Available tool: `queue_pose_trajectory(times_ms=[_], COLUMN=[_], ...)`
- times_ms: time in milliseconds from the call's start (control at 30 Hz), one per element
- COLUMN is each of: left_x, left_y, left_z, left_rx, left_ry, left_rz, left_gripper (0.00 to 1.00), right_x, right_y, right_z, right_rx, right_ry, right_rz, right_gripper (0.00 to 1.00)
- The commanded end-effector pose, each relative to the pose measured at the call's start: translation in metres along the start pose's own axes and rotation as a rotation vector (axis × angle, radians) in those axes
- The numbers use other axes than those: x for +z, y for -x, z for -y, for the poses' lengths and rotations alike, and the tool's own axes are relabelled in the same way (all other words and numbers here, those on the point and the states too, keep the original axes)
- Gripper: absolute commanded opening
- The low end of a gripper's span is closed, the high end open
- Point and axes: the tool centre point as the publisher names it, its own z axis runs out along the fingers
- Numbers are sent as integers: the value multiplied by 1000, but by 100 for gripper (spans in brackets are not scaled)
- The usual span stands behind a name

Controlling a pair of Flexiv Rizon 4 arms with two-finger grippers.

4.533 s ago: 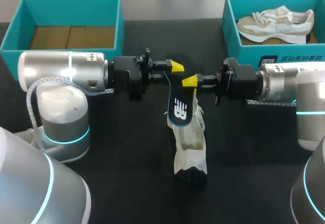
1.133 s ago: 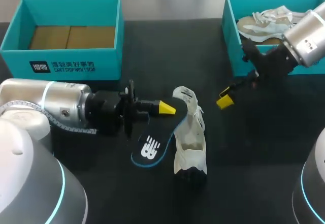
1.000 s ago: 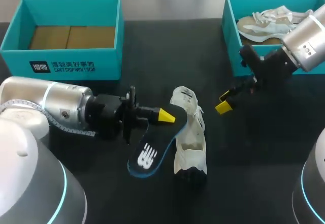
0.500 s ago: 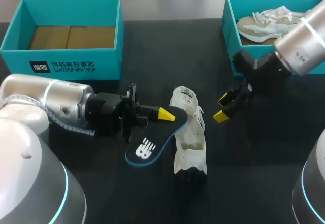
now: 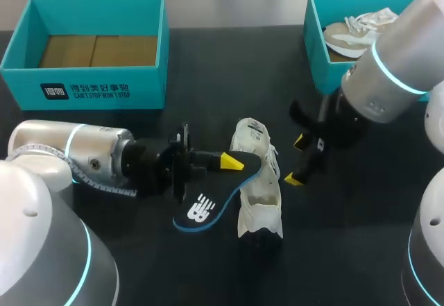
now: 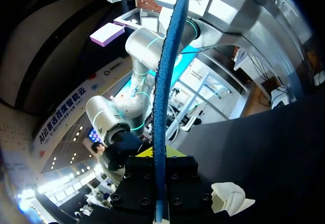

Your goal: Take the shoe out of the shoebox, open the shoe tongue, remove and reinsert the insole, then place the shoe into the shoebox

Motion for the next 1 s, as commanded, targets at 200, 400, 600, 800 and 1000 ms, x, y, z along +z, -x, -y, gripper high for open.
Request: queue_pose_trajectory(times_ms=[200, 400, 600, 800, 1000], left_x=[9, 15, 22, 22, 20], left_y=[-15, -25, -37, -37, -41], left_z=[-7, -8, -3, -3, -9], left_rx=[-63, -110, -206, -206, -225], left_ry=[-16, -47, -66, -66, -60], left_rz=[-5, 16, 20, 20, 39], left_gripper=[0, 0, 0, 0, 0], right_x=[25, 36, 51, 51, 62], right_y=[-15, -18, -16, -16, -18], right_z=[-1, 4, 12, 12, 11], right_rx=[-121, -171, -209, -209, -247], right_ry=[-129, -120, -131, -131, -148], right_rz=[149, 151, 138, 138, 122], right_gripper=[100, 100, 100, 100, 100])
